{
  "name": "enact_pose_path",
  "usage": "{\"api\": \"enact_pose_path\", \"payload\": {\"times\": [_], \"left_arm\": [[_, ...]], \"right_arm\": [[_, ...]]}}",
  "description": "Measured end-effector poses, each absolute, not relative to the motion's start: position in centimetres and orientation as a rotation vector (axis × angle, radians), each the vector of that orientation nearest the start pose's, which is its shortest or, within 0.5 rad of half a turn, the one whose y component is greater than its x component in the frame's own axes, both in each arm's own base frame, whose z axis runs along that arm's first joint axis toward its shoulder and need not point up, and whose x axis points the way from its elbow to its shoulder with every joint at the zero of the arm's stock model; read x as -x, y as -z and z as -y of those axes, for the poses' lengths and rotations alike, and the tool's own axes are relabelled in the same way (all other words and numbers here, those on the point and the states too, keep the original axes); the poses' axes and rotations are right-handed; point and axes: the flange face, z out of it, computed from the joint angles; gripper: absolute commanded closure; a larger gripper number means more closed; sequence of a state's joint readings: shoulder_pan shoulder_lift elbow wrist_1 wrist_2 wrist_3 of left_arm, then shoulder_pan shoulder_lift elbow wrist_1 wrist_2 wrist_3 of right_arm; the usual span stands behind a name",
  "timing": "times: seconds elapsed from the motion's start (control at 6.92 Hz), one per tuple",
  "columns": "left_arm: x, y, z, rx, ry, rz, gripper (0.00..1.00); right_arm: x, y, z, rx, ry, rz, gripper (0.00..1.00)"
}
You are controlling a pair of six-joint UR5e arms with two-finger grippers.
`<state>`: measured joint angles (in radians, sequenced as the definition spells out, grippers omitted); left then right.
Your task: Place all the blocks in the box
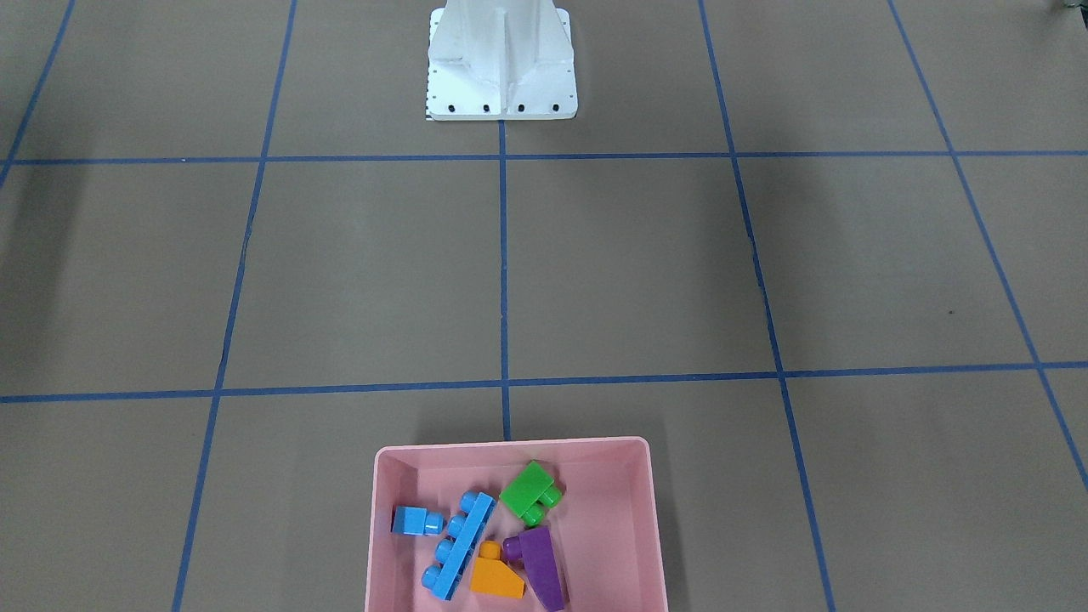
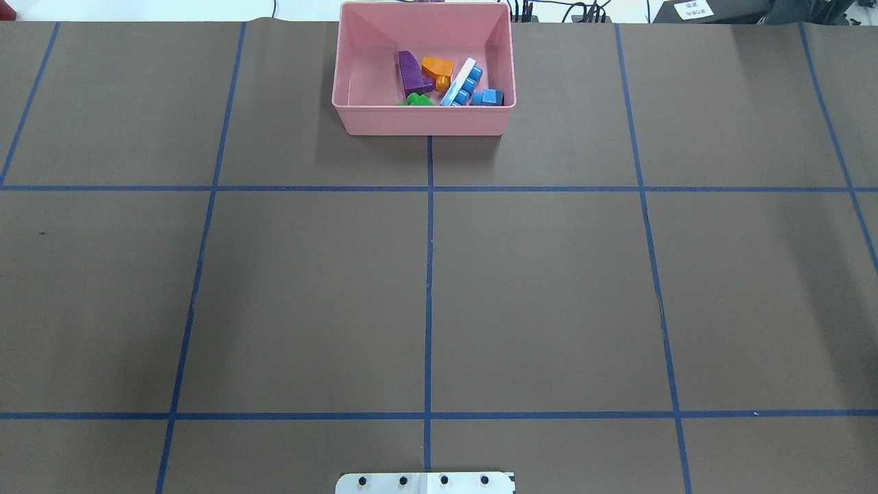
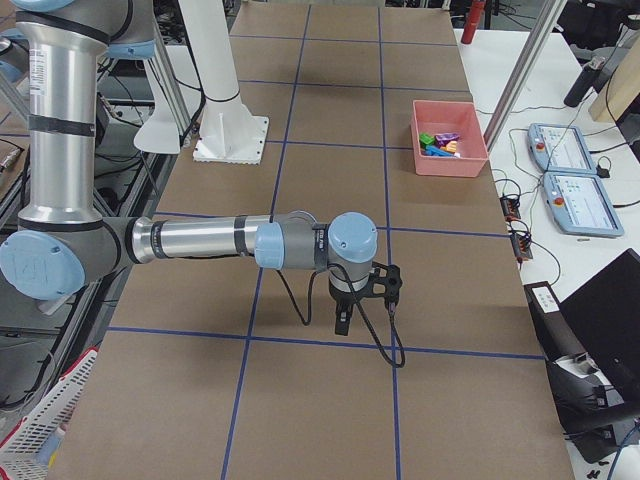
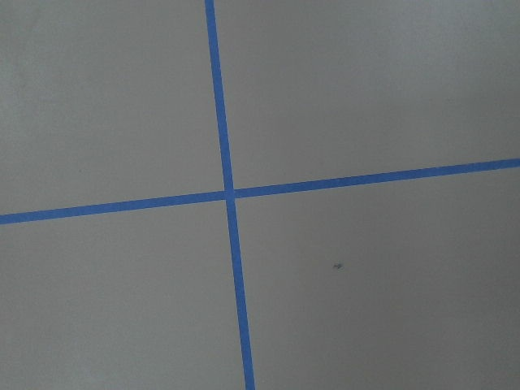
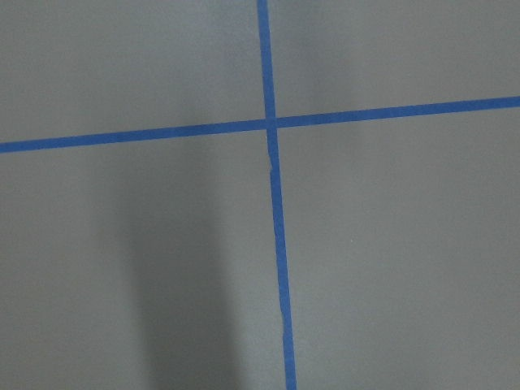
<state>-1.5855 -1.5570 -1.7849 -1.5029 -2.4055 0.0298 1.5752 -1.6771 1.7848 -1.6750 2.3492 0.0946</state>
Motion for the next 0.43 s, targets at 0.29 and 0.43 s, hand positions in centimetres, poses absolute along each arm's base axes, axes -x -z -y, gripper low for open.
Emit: {"api": "enact_pose_path", "payload": {"times": [0.29,0.43], "left_arm": [[6.6,-55.9,48.6,-0.144,-0.066,-0.831,0.0],[6.6,-55.9,48.6,-0.144,-0.066,-0.831,0.0]], "right_arm": [[-6.5,-63.0,44.1,0.035,-0.012,0.767,0.0],[-6.5,-63.3,44.1,0.033,0.006,0.77,0.0]]}}
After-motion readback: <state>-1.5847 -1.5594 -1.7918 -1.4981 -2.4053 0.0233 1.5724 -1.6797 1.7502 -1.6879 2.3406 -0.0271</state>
